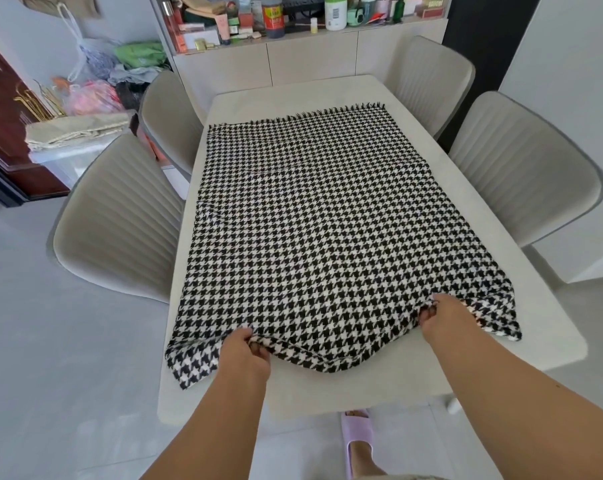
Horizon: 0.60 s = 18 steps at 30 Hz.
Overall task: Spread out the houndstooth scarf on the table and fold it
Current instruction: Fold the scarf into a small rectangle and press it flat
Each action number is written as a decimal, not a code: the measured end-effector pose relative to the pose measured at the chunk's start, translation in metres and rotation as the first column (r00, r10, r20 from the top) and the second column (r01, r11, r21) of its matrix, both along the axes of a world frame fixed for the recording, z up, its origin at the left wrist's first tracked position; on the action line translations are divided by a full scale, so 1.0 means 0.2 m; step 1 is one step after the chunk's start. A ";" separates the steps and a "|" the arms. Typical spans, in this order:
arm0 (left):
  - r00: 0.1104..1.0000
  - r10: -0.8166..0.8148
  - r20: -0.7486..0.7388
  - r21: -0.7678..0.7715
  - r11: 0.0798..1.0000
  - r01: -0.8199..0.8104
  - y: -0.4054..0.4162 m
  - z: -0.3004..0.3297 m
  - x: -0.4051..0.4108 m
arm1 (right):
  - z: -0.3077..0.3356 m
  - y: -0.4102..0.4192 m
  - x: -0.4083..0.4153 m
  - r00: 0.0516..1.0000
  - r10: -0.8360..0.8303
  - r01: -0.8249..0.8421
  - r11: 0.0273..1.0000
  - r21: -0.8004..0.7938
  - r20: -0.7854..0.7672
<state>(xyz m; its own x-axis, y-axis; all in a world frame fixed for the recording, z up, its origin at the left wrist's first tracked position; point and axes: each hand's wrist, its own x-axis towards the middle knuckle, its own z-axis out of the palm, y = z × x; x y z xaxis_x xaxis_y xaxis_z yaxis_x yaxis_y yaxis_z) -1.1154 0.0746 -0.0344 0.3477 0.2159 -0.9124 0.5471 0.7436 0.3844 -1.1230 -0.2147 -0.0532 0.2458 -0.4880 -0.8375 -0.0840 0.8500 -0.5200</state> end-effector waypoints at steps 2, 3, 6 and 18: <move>0.999 0.008 0.052 -0.030 1.000 -0.006 -0.01 0.01 0.05 | 0.02 -0.01 0.04 0.998 0.024 -0.020 0.998 -0.067 0.063; 0.997 -0.014 0.079 0.020 1.000 0.013 -0.02 0.03 0.08 | 0.03 -0.04 0.07 0.997 0.048 -0.042 0.996 -0.079 0.067; 0.990 -0.004 0.140 0.187 0.982 -0.023 -0.04 0.09 0.21 | 0.10 -0.09 0.19 0.997 0.019 -0.014 0.998 -0.063 0.073; 0.889 -0.017 0.457 0.185 0.980 -0.076 -0.07 0.42 1.01 | 0.50 -0.29 0.92 0.904 0.143 -0.078 0.982 -0.173 0.403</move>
